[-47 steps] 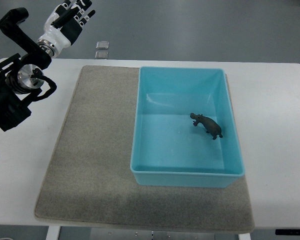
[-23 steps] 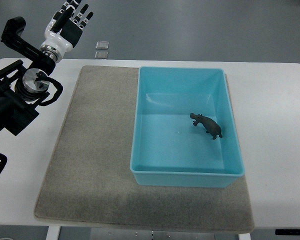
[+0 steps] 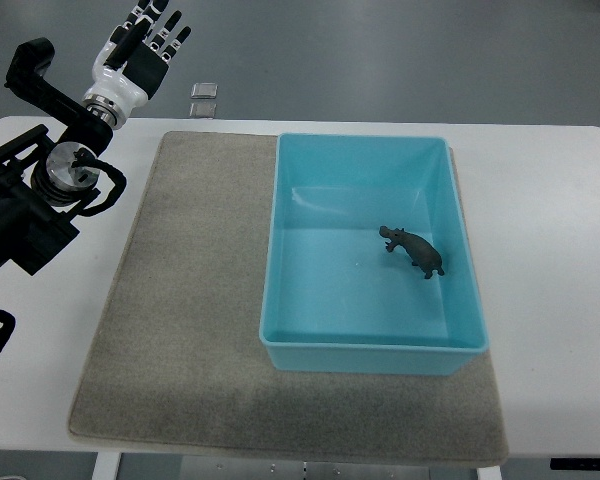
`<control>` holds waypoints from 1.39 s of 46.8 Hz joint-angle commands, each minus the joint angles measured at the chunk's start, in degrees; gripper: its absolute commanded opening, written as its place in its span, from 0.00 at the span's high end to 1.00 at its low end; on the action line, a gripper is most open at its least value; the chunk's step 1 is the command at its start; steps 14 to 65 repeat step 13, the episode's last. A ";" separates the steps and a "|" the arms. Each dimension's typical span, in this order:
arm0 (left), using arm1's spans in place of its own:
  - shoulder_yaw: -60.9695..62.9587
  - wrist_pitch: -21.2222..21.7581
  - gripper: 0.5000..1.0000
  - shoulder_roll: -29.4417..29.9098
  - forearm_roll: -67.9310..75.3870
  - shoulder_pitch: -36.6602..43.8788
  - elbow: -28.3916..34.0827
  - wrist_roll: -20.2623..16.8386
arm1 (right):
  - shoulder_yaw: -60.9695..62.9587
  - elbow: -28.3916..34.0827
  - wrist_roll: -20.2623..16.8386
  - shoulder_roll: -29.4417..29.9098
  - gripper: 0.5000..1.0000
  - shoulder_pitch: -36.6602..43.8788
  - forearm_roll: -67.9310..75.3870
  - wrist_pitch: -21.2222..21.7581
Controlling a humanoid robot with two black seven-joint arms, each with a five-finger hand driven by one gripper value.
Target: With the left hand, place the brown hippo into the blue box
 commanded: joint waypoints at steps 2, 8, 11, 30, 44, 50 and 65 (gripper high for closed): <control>0.00 0.29 0.01 0.07 -0.03 0.00 0.00 -0.08 | 0.09 0.03 0.00 0.00 0.13 0.04 -0.04 0.00; -0.09 0.81 0.01 0.07 0.06 -0.08 0.70 -0.43 | 0.18 3.18 -0.17 0.00 0.13 -0.13 -0.22 2.10; -0.09 0.90 0.01 0.07 0.06 -0.17 1.23 -0.44 | 0.35 8.10 -0.17 0.00 0.13 0.30 0.04 4.39; -0.09 0.90 0.01 0.07 0.06 -0.26 1.40 -0.52 | 0.53 8.91 -0.26 0.00 0.13 0.57 0.13 4.83; -0.09 0.90 0.01 0.07 0.06 -0.26 1.40 -0.52 | 0.53 8.91 -0.26 0.00 0.13 0.57 0.13 4.83; -0.09 0.90 0.01 0.07 0.06 -0.26 1.40 -0.52 | 0.53 8.91 -0.26 0.00 0.13 0.57 0.13 4.83; -0.09 0.90 0.01 0.07 0.06 -0.26 1.40 -0.52 | 0.53 8.91 -0.26 0.00 0.13 0.57 0.13 4.83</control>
